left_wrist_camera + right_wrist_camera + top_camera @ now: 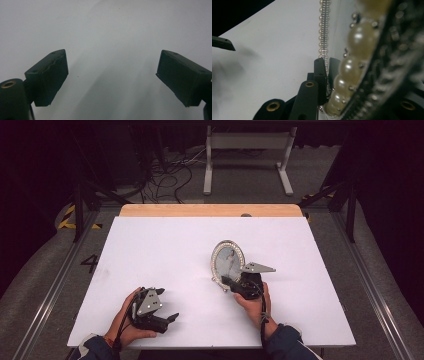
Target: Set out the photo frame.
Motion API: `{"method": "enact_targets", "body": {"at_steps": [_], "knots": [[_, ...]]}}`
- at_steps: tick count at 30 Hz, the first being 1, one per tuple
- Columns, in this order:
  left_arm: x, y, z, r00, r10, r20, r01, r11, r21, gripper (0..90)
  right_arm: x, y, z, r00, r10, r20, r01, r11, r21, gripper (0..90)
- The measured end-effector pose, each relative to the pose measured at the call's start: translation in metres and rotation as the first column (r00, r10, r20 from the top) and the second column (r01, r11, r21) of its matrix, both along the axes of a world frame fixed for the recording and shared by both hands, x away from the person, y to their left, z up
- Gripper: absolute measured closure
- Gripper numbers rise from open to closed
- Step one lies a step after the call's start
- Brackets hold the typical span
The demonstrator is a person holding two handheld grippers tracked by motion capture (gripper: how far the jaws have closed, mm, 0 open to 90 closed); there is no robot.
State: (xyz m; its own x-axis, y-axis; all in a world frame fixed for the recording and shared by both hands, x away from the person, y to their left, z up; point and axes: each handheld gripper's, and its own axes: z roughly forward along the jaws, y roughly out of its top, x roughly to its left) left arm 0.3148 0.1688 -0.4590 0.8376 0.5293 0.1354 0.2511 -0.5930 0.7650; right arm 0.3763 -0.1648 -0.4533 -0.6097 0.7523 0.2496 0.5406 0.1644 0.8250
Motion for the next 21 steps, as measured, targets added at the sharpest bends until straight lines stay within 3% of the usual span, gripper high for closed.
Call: {"method": "enact_targets", "body": {"at_steps": [6,9,13,16,21], "knots": [[0.0,-0.002,0.002,0.9999,-0.012,-0.009,0.012,0.9998,-0.015,11.4,-0.001,-0.001,0.0,1.0,0.005,0.0,-0.005,1.0,-0.009,82.7],[0.002,-0.005,0.004,0.9998,-0.018,-0.004,0.018,0.9995,-0.026,11.6,-0.002,0.0,0.002,0.9998,0.004,0.017,-0.003,0.999,-0.043,81.4],[0.008,-0.009,0.011,0.9992,-0.03,0.025,0.031,0.9995,-0.008,12.9,-0.005,0.0,0.006,0.9989,0.006,0.046,-0.002,0.996,-0.093,75.4],[0.019,-0.01,0.025,0.9989,-0.028,0.036,0.031,0.9968,-0.073,14.6,-0.012,-0.006,0.015,0.9969,0.0,0.079,0.009,0.993,-0.118,70.3],[0.036,-0.016,0.03,0.9994,-0.032,0.017,0.033,0.9925,-0.118,16.1,-0.022,-0.015,0.024,0.9943,-0.007,0.106,0.02,0.992,-0.127,65.6]]}}
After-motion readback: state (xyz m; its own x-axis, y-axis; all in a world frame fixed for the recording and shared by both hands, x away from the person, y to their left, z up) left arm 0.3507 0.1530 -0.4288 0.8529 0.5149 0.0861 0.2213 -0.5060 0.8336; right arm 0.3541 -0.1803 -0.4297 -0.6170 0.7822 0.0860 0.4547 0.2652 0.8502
